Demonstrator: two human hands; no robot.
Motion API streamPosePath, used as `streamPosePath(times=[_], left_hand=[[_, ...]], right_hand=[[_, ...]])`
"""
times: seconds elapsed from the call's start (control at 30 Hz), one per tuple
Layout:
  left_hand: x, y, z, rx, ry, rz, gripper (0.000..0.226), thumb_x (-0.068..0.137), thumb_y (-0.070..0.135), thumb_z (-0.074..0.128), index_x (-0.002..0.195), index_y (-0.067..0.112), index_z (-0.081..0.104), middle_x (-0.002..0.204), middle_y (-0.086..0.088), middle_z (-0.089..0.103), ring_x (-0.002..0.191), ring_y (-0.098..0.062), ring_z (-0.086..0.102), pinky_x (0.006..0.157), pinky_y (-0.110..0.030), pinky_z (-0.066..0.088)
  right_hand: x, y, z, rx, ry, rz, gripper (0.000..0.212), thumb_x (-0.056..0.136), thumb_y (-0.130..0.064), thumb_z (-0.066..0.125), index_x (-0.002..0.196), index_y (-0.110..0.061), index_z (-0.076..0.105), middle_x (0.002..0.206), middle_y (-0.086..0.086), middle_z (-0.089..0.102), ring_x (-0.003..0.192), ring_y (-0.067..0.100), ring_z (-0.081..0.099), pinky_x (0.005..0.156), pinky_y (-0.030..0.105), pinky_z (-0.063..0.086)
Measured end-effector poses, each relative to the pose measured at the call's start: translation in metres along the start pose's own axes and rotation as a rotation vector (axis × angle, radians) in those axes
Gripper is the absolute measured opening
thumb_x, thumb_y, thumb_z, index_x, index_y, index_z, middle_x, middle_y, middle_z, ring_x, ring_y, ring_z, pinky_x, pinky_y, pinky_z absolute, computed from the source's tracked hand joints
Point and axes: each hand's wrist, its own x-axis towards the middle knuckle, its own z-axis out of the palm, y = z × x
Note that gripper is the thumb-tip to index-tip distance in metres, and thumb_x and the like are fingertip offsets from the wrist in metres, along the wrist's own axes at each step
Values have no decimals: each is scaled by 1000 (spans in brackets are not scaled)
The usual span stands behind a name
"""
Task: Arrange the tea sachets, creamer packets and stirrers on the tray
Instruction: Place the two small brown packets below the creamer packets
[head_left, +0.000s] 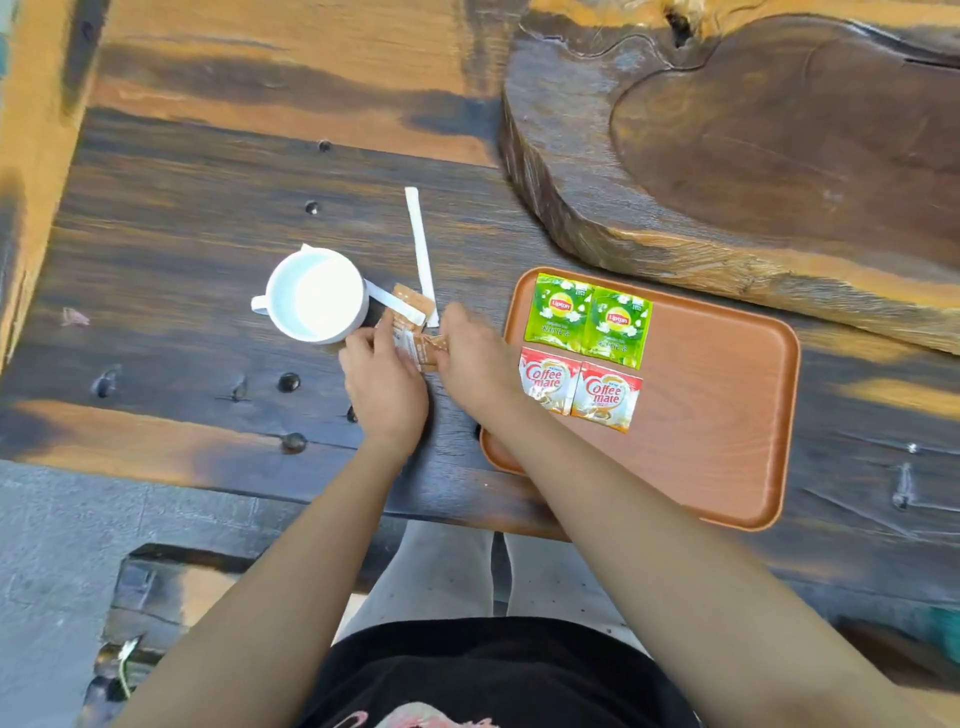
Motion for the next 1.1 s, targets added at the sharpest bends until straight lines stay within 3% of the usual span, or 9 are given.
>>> streamPosePath(times=[0.1, 0.27, 0.4, 0.5, 0.63, 0.73, 0.9, 1.0, 1.1], left_hand=[[-5, 1, -1, 8, 0, 7, 39, 88, 7, 39, 126, 7, 51, 118, -17, 48, 109, -36, 41, 84, -46, 42], [-17, -8, -3, 87, 17, 103, 21, 82, 14, 57, 96, -1, 58, 110, -22, 56, 100, -41, 49, 81, -46, 40], [-17, -6, -7, 8, -49, 15, 26, 82, 16, 60, 103, 0, 55, 105, -21, 57, 104, -39, 47, 89, -43, 35], [-6, -7, -11, -91, -136, -127, 30, 82, 17, 62, 108, 3, 57, 105, -19, 61, 108, -36, 50, 91, -39, 37], [-4, -6, -21, -194, -234, -231, 3, 83, 16, 59, 85, 14, 59, 81, -7, 56, 87, -25, 54, 70, -29, 37], [-9, -5, -28, -305, -246, -299, 21, 83, 15, 59, 66, 24, 49, 67, 5, 47, 74, -19, 49, 66, -29, 39], [-29, 2, -49, -431, -281, -297, 14, 83, 13, 60, 74, 23, 57, 75, 8, 58, 71, -10, 53, 68, -25, 43], [-42, 3, -62, -477, -285, -267, 16, 83, 12, 61, 74, 25, 58, 77, 5, 61, 71, -10, 55, 69, -26, 44], [-51, 4, -72, -507, -309, -266, 9, 83, 12, 62, 80, 20, 62, 84, -3, 66, 76, -16, 58, 75, -32, 47]], right_hand=[[-22, 0, -19, 294, 55, 69, 12, 87, -16, 56, 96, -9, 51, 92, 12, 65, 85, 32, 59, 67, 36, 42], [-84, 41, -39, 658, 226, 273, 18, 84, -11, 65, 87, -21, 51, 76, 1, 57, 71, 16, 53, 68, 23, 43], [-128, 80, -18, 684, 271, 475, 23, 81, -9, 66, 74, -26, 52, 71, 6, 57, 68, 21, 53, 68, 35, 44], [-135, 83, -3, 647, 240, 509, 9, 83, -10, 65, 85, -17, 59, 72, 3, 60, 69, 21, 56, 63, 24, 42], [-132, 77, 1, 537, 244, 472, 11, 84, -12, 63, 87, -21, 57, 67, -5, 56, 68, 20, 55, 56, 25, 36], [-127, 77, 3, 410, 253, 446, 10, 82, -15, 64, 91, -15, 59, 75, 0, 60, 75, 22, 56, 63, 28, 38], [-128, 74, 5, 151, 282, 419, 29, 81, -22, 66, 104, -8, 53, 104, 10, 57, 101, 28, 51, 83, 37, 43], [-131, 74, 5, 1, 363, 239, 26, 79, -17, 67, 102, -9, 57, 100, 11, 56, 95, 30, 51, 81, 40, 46], [-128, 76, 12, -94, 279, 33, 21, 80, -10, 61, 101, -15, 63, 97, 6, 58, 90, 28, 52, 78, 37, 44]])
